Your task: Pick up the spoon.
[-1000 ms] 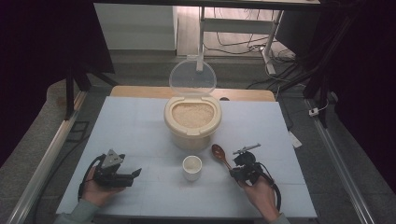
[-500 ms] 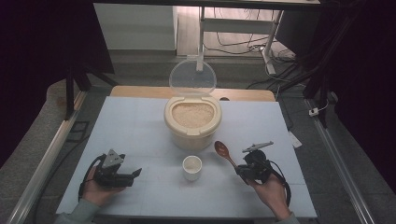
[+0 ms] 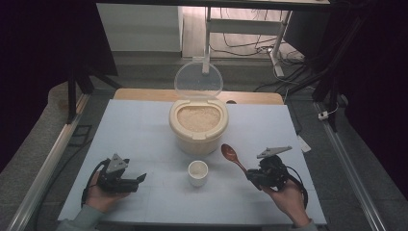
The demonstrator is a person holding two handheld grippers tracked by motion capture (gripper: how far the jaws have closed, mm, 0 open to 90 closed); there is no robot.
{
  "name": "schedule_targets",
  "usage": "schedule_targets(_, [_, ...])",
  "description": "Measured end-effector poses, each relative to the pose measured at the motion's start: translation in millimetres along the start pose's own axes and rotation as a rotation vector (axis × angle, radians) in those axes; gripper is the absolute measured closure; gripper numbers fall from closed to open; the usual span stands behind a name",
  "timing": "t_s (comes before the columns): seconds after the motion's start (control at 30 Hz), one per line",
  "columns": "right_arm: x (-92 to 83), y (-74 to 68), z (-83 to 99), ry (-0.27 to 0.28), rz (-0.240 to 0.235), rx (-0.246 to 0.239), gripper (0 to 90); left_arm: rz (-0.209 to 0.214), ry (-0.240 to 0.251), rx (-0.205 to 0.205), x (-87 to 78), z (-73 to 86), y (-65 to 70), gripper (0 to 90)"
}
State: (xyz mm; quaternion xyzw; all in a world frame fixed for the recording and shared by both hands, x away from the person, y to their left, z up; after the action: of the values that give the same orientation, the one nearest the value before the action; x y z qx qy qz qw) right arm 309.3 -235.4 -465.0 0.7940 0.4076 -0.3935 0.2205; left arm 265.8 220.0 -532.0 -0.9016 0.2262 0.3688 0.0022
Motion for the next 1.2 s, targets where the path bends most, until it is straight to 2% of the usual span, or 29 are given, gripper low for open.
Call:
schedule_targets(0.3, [-2.1,-9.2,-6.0,0.019,-0.035,-0.094,79.5,-0.001,-0.001,0.001,0.5,-0.3,-0.1,15.8])
schedule_targets(0.57, [-1.9,-15.3,-10.0,0.026,-0.056,-0.134,79.4,0.001,0.0,0.003,0.2,-1.1,0.5,15.9])
schedule_targets(0.73, [0.5,-20.0,-16.1,0.033,-0.079,-0.184,79.4,0.008,0.006,0.008,-0.2,-3.1,2.2,15.9])
schedule_targets(0.97, [6.0,-25.9,-27.4,0.029,-0.113,-0.244,79.4,0.024,0.019,0.041,-3.8,-7.7,7.4,16.5])
schedule_targets(1.2, [13.4,-32.6,-36.9,0.02,-0.152,-0.299,79.4,0.072,0.04,0.097,-10.9,-16.8,19.9,18.0])
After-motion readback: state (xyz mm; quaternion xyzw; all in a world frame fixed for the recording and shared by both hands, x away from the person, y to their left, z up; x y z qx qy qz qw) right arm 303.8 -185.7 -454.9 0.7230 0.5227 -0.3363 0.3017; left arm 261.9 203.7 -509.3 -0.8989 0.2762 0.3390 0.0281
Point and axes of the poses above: each handheld gripper's, and its own axes: x roughly forward along the jaws, z roughly out of its underside, y roughly to its right, the point moved 2 cm from there along x, roughly forward along the jaws, and after that the axes turned 13 degrees about -x, right-handed, at the moved point
